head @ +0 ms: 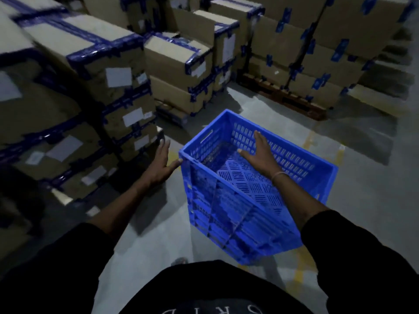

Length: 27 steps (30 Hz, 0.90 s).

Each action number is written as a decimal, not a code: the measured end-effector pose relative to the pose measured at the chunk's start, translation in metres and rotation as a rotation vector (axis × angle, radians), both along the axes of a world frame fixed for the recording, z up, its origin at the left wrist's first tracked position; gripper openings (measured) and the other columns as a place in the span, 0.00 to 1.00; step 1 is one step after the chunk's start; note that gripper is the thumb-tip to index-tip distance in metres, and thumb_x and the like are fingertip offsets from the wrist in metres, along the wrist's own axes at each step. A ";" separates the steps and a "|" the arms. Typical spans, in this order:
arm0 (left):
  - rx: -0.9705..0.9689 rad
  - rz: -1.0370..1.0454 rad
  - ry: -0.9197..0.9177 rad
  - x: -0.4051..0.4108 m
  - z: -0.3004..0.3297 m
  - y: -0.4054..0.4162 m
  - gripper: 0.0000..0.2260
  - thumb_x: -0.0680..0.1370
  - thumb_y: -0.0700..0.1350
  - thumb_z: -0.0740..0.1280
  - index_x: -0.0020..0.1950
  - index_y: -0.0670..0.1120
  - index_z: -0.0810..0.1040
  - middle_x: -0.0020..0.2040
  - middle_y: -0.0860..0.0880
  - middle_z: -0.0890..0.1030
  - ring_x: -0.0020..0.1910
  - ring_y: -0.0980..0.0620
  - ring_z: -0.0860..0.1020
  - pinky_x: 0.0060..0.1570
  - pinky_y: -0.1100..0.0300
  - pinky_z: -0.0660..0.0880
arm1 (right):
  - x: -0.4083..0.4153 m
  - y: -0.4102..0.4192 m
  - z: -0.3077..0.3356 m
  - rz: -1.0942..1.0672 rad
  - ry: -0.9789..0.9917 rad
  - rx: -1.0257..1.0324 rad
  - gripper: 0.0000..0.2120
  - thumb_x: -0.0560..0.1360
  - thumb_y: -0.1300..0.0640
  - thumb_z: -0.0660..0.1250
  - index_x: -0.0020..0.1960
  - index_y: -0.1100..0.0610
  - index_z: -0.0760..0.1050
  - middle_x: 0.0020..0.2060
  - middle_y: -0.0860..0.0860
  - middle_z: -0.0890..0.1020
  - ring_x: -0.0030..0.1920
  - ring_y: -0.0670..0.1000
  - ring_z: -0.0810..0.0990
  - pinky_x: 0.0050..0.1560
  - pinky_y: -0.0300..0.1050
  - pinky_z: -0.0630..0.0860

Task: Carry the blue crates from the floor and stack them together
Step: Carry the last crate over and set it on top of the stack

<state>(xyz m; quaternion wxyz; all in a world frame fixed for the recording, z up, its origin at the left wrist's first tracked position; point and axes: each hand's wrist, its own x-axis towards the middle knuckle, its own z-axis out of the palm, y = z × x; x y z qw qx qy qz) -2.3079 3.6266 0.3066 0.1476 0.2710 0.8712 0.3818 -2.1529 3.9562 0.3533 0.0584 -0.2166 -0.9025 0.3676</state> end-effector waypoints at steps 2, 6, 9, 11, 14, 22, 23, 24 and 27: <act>0.033 0.085 0.003 0.024 0.000 -0.018 0.48 0.74 0.70 0.62 0.84 0.48 0.46 0.84 0.47 0.43 0.83 0.51 0.43 0.80 0.48 0.48 | -0.011 -0.009 0.001 0.084 0.021 0.010 0.46 0.74 0.35 0.66 0.81 0.51 0.45 0.80 0.47 0.46 0.80 0.50 0.45 0.77 0.55 0.52; 0.098 0.268 -0.059 0.076 -0.002 -0.062 0.44 0.76 0.70 0.63 0.84 0.56 0.45 0.84 0.53 0.41 0.82 0.55 0.43 0.80 0.45 0.52 | -0.032 -0.039 -0.001 0.276 0.052 -0.045 0.45 0.74 0.34 0.65 0.81 0.48 0.45 0.80 0.45 0.47 0.79 0.48 0.47 0.76 0.53 0.54; 0.073 0.388 -0.033 0.113 -0.005 -0.096 0.42 0.78 0.69 0.61 0.84 0.55 0.44 0.84 0.53 0.41 0.82 0.56 0.42 0.80 0.50 0.49 | -0.050 -0.071 -0.004 0.405 0.077 -0.060 0.44 0.75 0.37 0.67 0.80 0.51 0.49 0.80 0.47 0.50 0.79 0.49 0.50 0.76 0.50 0.56; 0.072 0.478 -0.030 0.138 -0.005 -0.117 0.40 0.80 0.66 0.62 0.84 0.56 0.44 0.84 0.53 0.42 0.82 0.57 0.42 0.80 0.50 0.51 | -0.060 -0.098 -0.008 0.472 0.093 -0.039 0.43 0.75 0.39 0.68 0.80 0.54 0.51 0.79 0.49 0.53 0.79 0.49 0.51 0.77 0.48 0.55; 0.092 0.605 -0.057 0.174 -0.002 -0.151 0.39 0.81 0.62 0.64 0.84 0.56 0.45 0.84 0.54 0.41 0.82 0.57 0.43 0.75 0.61 0.55 | -0.066 -0.142 -0.009 0.574 0.084 -0.040 0.42 0.75 0.42 0.69 0.80 0.55 0.53 0.79 0.52 0.56 0.78 0.50 0.53 0.76 0.45 0.55; 0.092 0.882 -0.075 0.275 -0.003 -0.241 0.39 0.80 0.62 0.64 0.83 0.59 0.43 0.83 0.57 0.40 0.79 0.62 0.44 0.74 0.56 0.52 | -0.056 -0.260 -0.015 0.818 0.053 -0.023 0.41 0.75 0.38 0.67 0.80 0.53 0.53 0.78 0.49 0.56 0.77 0.49 0.56 0.70 0.39 0.55; 0.099 0.915 -0.077 0.287 -0.003 -0.252 0.39 0.80 0.62 0.65 0.83 0.59 0.43 0.83 0.57 0.41 0.77 0.64 0.45 0.74 0.56 0.54 | -0.052 -0.277 -0.015 0.848 0.047 -0.028 0.41 0.75 0.38 0.67 0.80 0.53 0.52 0.78 0.49 0.56 0.77 0.49 0.56 0.70 0.38 0.55; 0.116 0.949 -0.078 0.300 -0.004 -0.263 0.39 0.80 0.61 0.65 0.83 0.59 0.44 0.84 0.57 0.41 0.76 0.66 0.46 0.75 0.55 0.57 | -0.047 -0.293 -0.016 0.880 0.039 -0.033 0.41 0.75 0.38 0.67 0.80 0.53 0.52 0.79 0.49 0.55 0.77 0.49 0.56 0.70 0.39 0.55; 0.173 1.022 -0.072 0.341 -0.007 -0.297 0.39 0.81 0.58 0.65 0.84 0.57 0.44 0.84 0.56 0.41 0.73 0.71 0.47 0.74 0.53 0.67 | -0.027 -0.345 -0.023 0.983 0.005 -0.036 0.42 0.75 0.37 0.66 0.80 0.52 0.51 0.79 0.49 0.54 0.78 0.50 0.55 0.72 0.43 0.55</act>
